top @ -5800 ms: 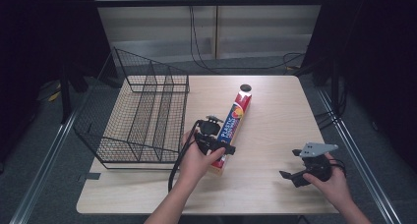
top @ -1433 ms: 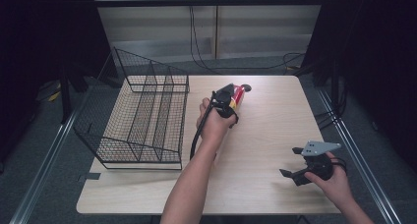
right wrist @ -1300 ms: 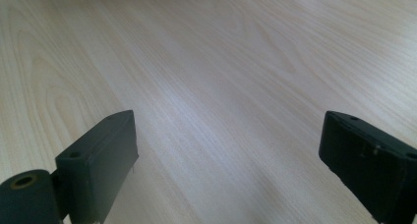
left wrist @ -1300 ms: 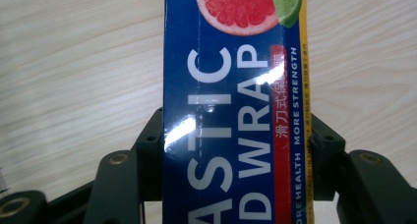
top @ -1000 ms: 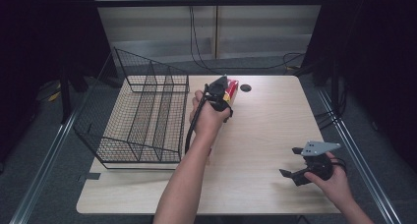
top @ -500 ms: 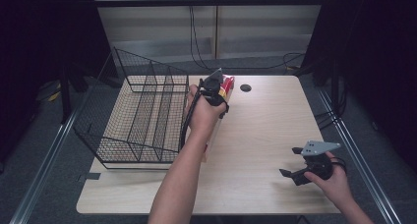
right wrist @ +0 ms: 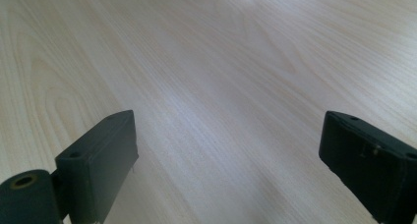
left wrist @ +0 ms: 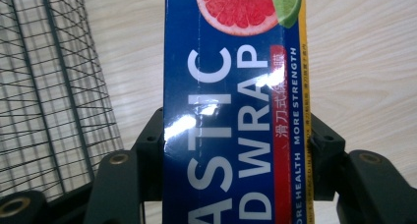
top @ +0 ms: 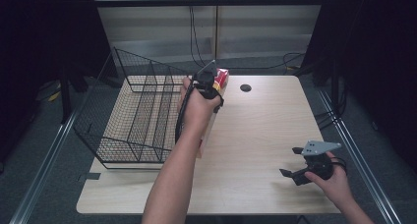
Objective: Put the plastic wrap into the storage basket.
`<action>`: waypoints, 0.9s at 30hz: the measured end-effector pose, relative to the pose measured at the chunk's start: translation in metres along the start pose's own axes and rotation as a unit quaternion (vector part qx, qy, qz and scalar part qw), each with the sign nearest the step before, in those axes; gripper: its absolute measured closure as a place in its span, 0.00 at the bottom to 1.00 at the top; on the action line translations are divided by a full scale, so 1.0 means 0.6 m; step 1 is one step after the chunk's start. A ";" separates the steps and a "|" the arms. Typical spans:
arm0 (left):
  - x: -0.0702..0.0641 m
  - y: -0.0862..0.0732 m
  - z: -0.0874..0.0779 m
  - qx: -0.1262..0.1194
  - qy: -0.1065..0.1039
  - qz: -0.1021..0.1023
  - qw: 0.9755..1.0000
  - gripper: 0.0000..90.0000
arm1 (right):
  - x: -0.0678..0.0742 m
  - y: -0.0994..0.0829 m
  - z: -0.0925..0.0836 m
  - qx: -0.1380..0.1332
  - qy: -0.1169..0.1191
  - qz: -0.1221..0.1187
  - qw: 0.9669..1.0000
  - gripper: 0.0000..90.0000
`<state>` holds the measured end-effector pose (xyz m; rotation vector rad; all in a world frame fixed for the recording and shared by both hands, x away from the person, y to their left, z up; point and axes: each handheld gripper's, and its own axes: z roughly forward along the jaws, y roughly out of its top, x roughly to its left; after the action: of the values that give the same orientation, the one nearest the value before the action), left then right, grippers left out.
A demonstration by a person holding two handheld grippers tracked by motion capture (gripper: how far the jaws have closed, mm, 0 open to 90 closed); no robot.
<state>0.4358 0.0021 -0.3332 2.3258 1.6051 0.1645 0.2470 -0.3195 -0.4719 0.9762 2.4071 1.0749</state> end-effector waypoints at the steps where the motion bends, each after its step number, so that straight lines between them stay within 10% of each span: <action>1: 0.001 0.001 -0.005 0.000 0.000 -0.004 1.000 0.47 | 0.000 0.000 0.000 0.001 -0.002 -0.001 1.000 0.08; 27: 0.050 0.000 -0.077 -0.014 0.020 -0.037 0.999 0.47 | 0.001 0.000 -0.002 0.000 -0.004 0.005 1.000 0.08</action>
<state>0.4343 0.0384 -0.2921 2.2515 1.6952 0.2161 0.2460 -0.3196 -0.4713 0.9910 2.3986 1.0706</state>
